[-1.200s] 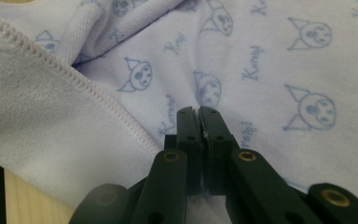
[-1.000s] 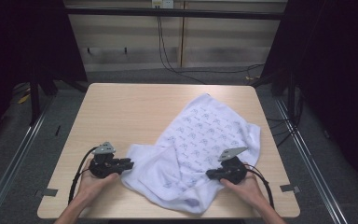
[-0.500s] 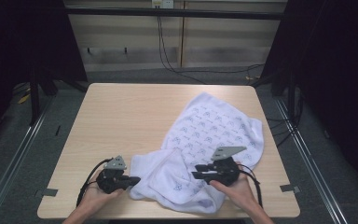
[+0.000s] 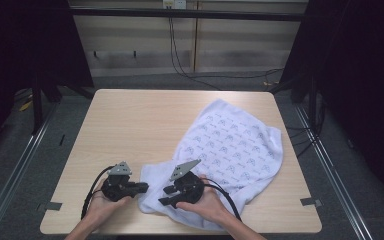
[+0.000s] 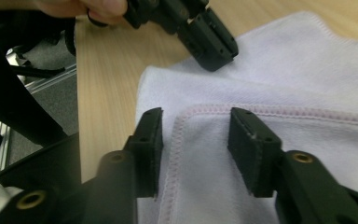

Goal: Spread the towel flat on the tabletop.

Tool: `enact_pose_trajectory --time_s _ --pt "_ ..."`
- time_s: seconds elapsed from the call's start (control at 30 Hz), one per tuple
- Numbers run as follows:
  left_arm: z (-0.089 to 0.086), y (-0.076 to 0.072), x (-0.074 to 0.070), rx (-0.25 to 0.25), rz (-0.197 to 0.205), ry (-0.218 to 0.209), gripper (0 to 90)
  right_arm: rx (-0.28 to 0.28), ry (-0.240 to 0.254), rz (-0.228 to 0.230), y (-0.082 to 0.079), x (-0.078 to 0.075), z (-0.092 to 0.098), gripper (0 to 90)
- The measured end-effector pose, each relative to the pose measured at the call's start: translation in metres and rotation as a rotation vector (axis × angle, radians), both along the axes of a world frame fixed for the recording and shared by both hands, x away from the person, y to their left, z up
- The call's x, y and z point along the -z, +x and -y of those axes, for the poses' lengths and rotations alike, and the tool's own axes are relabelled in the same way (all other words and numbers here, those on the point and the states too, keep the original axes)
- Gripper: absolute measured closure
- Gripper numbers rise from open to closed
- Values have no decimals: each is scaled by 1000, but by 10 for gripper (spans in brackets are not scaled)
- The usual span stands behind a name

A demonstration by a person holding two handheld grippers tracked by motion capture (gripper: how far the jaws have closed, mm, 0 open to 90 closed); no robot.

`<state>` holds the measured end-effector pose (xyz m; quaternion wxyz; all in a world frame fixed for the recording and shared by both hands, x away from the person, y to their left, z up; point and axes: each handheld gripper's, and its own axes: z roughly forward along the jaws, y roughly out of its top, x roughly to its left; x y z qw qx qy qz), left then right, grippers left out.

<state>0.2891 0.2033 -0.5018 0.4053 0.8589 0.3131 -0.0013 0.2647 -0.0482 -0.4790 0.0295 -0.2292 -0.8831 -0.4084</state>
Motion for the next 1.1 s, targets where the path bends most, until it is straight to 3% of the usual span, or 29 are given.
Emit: enact_pose_trajectory --time_s 0.1,0.13,0.17,0.2,0.3,0.4,0.67,0.8,0.97,1.03,1.07,1.1 --pt "0 -2 0 -9 -3 -1 842 -9 -11 -9 -1 6 -3 541" --pt "1 -5 -1 0 5 16 841 -18 -68 18 -3 11 -8 581" --pt "2 -7 -2 5 4 18 840 -20 -70 32 -4 11 -9 618" --pt "3 -9 -2 12 0 20 837 -12 -69 27 -4 11 -9 709" --pt "2 -13 -2 17 -1 18 837 1 -27 -7 -2 11 -5 803" --pt "-1 -18 -2 17 2 23 838 13 30 -37 0 8 4 812" --pt "1 -19 -4 9 2 38 840 30 90 -40 -1 -4 29 844" --pt "2 -19 -4 11 7 48 840 113 145 -47 2 -10 60 864" --pt "0 -16 -4 21 -20 22 811 177 137 -23 1 -16 86 874" --pt "0 -12 -6 30 -36 28 731 218 149 -10 -1 -20 105 876" --pt "-3 -5 -14 -4 -36 18 651 253 153 0 -3 -23 120 876" --pt "-3 -5 -14 -4 -36 18 650 269 162 -1 -3 -24 126 877"
